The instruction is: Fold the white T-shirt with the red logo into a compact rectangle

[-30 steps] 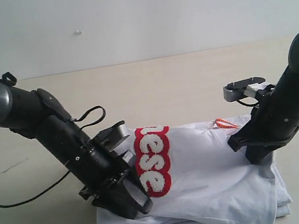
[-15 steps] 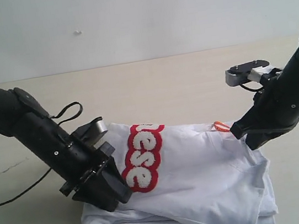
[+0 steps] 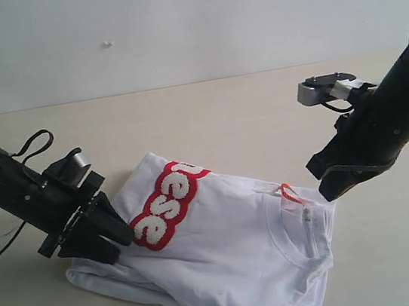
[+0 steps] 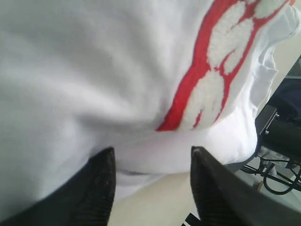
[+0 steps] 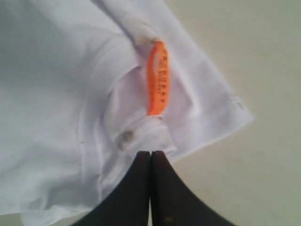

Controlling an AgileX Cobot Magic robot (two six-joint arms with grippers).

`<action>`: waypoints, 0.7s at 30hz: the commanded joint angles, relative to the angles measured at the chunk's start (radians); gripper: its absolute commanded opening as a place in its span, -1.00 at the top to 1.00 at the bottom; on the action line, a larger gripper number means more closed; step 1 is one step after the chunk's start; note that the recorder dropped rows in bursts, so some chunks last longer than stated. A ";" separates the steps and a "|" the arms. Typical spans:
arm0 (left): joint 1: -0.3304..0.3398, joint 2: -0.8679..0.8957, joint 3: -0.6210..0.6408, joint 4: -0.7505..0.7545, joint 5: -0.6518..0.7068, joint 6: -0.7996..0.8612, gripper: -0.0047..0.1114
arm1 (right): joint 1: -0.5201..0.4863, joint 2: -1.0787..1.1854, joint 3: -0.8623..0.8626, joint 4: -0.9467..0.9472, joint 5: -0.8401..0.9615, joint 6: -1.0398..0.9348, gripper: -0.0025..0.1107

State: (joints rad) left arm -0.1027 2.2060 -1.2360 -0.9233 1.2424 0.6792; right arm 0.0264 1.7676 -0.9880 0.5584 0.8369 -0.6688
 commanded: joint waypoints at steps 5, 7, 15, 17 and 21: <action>-0.001 -0.007 0.004 -0.008 -0.021 0.000 0.06 | 0.100 0.065 -0.007 0.080 0.144 -0.153 0.96; -0.001 -0.007 0.004 -0.008 -0.021 0.000 0.06 | 0.126 0.115 -0.007 0.053 0.122 -0.138 0.96; -0.001 -0.007 0.004 0.003 -0.021 0.000 0.06 | 0.142 0.235 -0.007 0.011 -0.098 -0.036 0.96; 0.002 -0.007 0.004 0.014 -0.021 -0.002 0.06 | 0.142 0.239 -0.008 0.011 -0.176 -0.002 0.96; 0.004 -0.007 0.004 0.016 -0.021 -0.004 0.06 | 0.142 0.241 -0.032 0.082 -0.254 -0.020 0.96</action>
State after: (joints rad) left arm -0.1027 2.2060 -1.2360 -0.9214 1.2399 0.6792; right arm 0.1668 1.9797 -0.9992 0.6456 0.7583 -0.6803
